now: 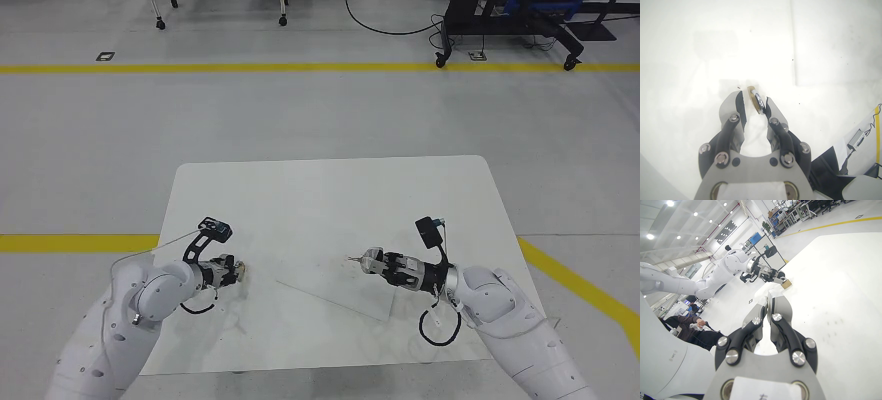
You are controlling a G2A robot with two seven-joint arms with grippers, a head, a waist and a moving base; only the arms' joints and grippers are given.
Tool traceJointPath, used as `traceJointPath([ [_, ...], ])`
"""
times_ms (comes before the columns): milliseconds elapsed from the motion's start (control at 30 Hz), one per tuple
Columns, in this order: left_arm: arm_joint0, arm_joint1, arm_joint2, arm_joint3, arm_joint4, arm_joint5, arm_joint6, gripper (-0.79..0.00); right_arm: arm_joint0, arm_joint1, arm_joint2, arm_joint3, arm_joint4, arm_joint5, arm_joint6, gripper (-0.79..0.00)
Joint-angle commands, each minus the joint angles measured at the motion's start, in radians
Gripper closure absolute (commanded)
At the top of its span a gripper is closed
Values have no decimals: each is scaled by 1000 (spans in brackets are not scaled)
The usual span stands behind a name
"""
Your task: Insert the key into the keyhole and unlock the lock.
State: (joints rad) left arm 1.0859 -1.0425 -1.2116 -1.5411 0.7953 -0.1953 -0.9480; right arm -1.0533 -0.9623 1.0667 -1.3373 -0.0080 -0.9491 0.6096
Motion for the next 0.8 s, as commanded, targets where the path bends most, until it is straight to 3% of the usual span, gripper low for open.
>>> traceJointPath([
  [0,-2,0,1,1,6,0,12,0,0,0,0,0,0,0,0,0],
  [200,-1,0,-1,15,10,5,28,0,0,0,0,0,0,0,0,0],
  [533,30,-1,-13,-11,64,2,202,0,0,0,0,0,0,0,0,0],
  [633,65,-5,-53,-36,-94,-54,322,0,0,0,0,0,0,0,0,0],
  [767,139,-5,-130,-37,-409,-234,443,0,0,0,0,0,0,0,0,0],
])
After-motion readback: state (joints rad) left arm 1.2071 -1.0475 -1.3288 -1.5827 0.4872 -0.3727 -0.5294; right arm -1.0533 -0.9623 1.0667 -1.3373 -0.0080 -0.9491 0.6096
